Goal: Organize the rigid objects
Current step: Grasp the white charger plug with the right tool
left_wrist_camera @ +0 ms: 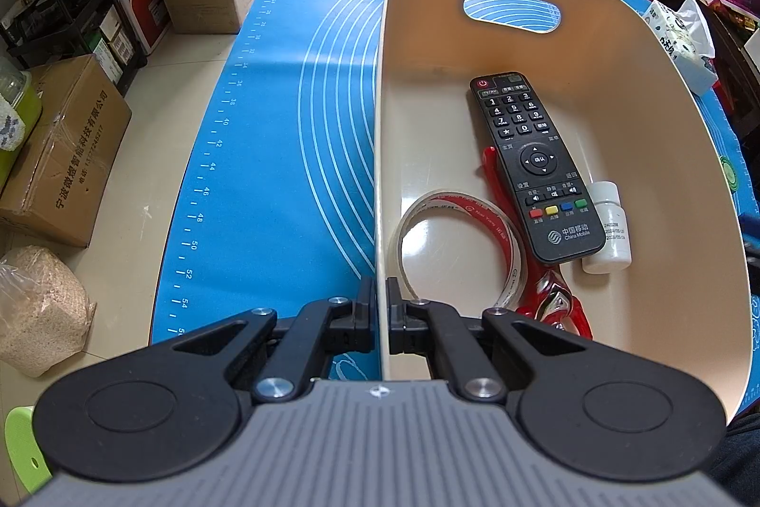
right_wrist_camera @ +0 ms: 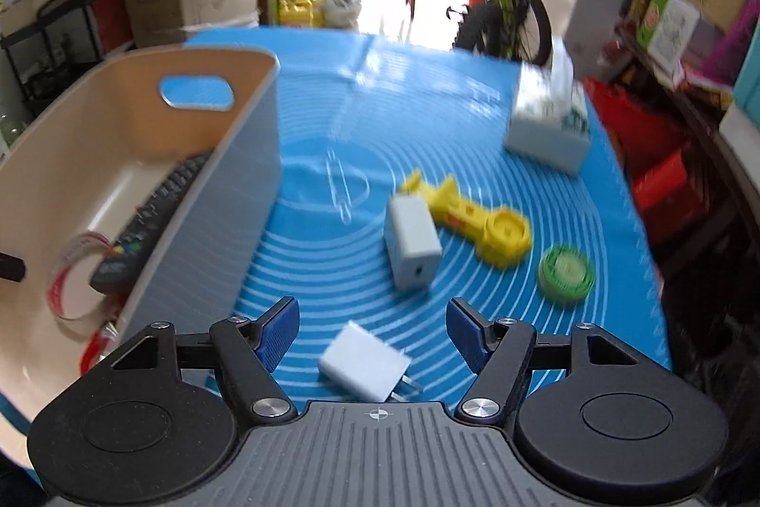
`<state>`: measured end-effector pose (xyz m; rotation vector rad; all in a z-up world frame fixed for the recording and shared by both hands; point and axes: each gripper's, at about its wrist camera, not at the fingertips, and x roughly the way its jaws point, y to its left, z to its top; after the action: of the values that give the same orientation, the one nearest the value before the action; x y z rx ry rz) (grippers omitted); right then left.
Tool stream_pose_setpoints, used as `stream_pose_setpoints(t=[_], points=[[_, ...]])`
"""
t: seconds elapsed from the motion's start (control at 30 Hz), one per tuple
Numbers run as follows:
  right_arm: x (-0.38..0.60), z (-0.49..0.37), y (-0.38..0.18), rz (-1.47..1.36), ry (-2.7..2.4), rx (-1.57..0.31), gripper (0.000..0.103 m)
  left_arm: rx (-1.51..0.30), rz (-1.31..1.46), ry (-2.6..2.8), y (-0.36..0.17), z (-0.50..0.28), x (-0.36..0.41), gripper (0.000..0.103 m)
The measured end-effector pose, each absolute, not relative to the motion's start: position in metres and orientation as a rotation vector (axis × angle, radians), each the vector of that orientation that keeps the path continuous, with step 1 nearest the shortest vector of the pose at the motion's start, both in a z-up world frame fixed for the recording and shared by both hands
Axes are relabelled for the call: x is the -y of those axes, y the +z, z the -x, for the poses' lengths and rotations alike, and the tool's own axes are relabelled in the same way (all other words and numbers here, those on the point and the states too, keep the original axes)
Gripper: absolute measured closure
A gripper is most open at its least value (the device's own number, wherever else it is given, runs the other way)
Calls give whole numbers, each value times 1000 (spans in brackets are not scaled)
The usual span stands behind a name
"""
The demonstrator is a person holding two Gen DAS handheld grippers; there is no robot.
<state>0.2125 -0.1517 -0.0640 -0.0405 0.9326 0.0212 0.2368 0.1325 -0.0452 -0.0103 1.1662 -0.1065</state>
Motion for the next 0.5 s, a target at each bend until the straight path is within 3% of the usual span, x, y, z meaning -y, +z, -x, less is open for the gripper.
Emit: stream_pose_setpoints(t=[0.23,0.5], points=[[155,-218,-100,-112,-46,-1014,29,-1166,10,-106,-45,-237,-132,98],[150,-215,-112,-130,-147,-982,23,-1166,11,-106,-45,-237,-132,98]])
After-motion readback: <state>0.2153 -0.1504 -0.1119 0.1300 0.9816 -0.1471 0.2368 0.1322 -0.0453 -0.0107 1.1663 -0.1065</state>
